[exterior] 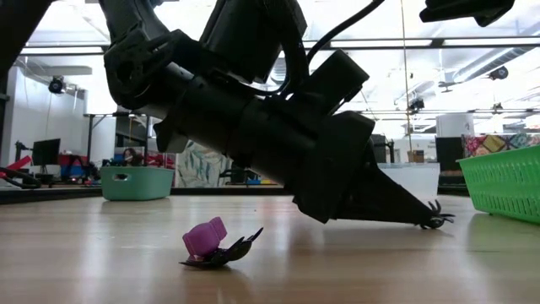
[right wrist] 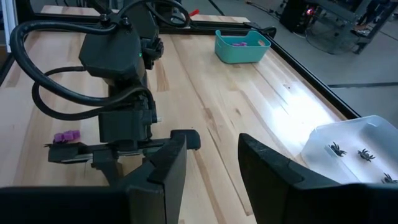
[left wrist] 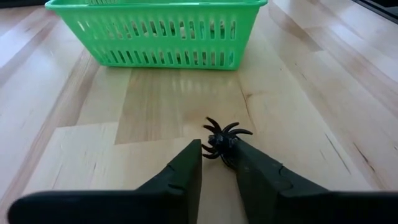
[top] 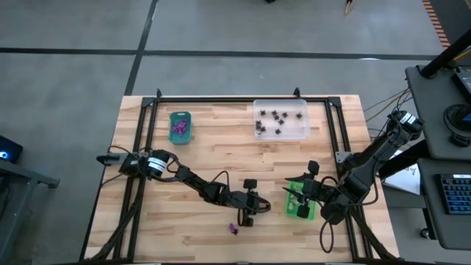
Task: Sort Halloween decoration
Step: Put the black spider toy into the white bin
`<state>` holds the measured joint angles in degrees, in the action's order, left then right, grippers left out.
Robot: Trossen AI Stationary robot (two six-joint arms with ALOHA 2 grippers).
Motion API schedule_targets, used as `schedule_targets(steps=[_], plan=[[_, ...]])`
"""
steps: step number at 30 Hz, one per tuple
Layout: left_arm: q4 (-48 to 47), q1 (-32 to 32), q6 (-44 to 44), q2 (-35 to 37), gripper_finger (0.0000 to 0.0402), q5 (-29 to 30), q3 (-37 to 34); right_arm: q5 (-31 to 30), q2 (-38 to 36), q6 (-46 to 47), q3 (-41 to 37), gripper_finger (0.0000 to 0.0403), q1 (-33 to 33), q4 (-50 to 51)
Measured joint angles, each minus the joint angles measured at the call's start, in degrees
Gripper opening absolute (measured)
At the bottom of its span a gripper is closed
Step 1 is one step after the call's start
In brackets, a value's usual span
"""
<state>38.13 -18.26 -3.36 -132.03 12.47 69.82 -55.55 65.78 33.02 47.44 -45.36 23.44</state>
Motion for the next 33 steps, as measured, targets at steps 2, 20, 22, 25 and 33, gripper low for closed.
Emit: schedule_targets(steps=[2, 20, 22, 25, 33], plan=[[0.1, 0.0, 0.0, 0.0, 0.0069, 0.0, 0.0, 0.0, 0.0, 0.0, 0.0, 0.0137, 0.0, 0.0], [0.2, 0.0, 0.0, 0.0, 0.0038, 0.5, 0.3, 0.0, 0.0, 0.0, 0.0, 0.0137, 0.0, 0.0], [0.2, 0.0, 0.0, 0.0, 0.0036, 0.6, 0.3, 0.0, 0.0, 0.0, 0.0, 0.0137, 0.0, 0.0], [0.2, 0.0, 0.0, 0.0, 0.0023, 0.6, 0.3, 0.0, 0.0, 0.0, 0.0, 0.0137, 0.0, 0.0], [0.3, 0.0, 0.0, 0.0, 0.0002, 0.7, 0.4, 0.0, 0.0, 0.0, 0.0, 0.0137, 0.0, 0.0]])
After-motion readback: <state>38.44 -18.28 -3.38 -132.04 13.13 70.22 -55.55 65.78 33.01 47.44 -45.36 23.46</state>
